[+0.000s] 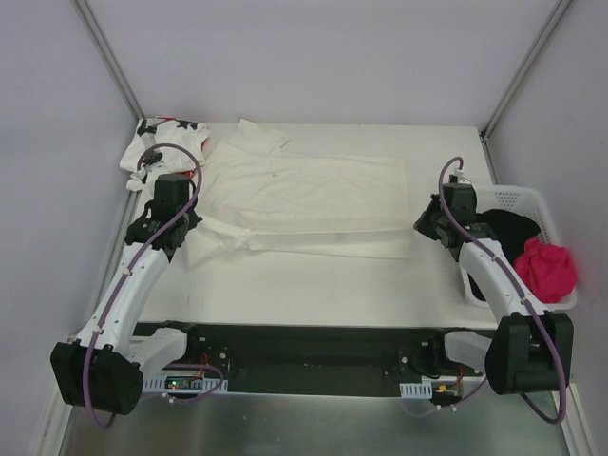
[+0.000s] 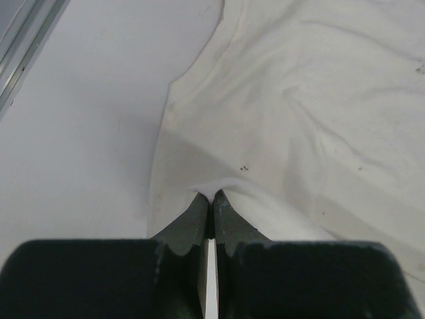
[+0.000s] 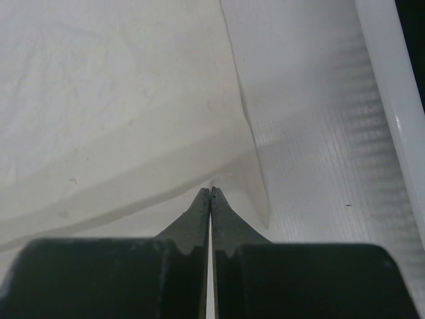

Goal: Fold and stack the t-shirts
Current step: Grap the side of the flattened tshirt closest away from the robot with both arms, then fold the flattened tshirt in 1/3 of the way

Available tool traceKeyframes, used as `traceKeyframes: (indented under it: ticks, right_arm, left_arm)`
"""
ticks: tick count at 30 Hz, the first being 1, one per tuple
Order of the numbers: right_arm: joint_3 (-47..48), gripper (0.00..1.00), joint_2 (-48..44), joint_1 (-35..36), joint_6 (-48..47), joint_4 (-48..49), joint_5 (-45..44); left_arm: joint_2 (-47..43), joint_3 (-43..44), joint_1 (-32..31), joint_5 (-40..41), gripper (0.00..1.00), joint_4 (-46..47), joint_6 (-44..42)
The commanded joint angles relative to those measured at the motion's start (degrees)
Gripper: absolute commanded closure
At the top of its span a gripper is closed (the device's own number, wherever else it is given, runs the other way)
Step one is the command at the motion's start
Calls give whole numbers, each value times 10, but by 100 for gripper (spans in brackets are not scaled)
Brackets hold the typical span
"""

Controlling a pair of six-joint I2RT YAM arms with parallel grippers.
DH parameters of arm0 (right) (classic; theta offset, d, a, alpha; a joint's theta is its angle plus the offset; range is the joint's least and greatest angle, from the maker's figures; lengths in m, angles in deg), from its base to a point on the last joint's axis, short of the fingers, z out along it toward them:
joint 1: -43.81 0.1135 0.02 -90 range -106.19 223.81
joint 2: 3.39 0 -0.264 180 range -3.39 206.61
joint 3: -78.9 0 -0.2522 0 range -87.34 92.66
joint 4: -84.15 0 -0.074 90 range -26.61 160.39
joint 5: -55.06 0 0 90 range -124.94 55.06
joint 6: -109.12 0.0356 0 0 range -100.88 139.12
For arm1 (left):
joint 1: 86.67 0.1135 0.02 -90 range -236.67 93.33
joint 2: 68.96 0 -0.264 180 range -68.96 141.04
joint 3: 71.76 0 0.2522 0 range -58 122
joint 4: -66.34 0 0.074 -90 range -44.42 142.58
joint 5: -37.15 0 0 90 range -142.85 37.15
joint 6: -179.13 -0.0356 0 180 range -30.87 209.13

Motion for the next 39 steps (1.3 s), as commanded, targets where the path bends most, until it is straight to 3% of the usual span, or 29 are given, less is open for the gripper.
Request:
traceKeyframes:
  ticks: [1,39]
  right_arm:
    - [30,99,8,-10,5,26,-9]
    - [71,100,130,-24,20,65,12]
  left_arm:
    - [21,16,7,-15,100,34,-9]
    - [160,76,25,-43,100,57,-8]
